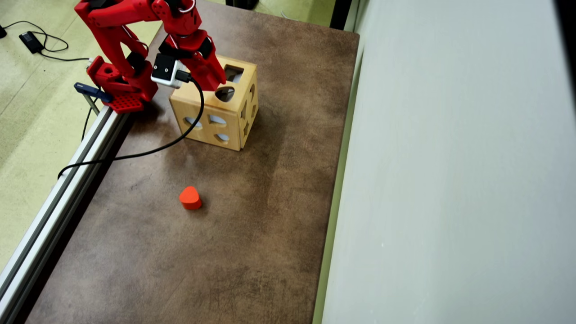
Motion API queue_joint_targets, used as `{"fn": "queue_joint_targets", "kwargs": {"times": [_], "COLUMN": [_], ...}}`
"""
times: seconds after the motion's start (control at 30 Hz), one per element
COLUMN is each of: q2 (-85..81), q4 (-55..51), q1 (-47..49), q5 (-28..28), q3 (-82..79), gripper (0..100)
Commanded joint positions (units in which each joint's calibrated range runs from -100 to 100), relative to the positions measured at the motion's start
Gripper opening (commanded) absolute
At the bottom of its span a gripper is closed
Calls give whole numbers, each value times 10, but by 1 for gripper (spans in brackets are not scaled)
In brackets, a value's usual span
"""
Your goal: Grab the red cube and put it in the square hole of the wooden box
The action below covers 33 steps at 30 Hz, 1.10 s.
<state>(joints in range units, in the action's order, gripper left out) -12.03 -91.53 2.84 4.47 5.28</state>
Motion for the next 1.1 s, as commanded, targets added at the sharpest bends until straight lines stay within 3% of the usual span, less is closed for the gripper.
{"fn": "queue_joint_targets", "kwargs": {"times": [0.0,1.07], "q2": [21,118], "q4": [-5,-35], "q1": [35,91], "q5": [4,44], "q3": [41,73], "gripper": [3,3]}}
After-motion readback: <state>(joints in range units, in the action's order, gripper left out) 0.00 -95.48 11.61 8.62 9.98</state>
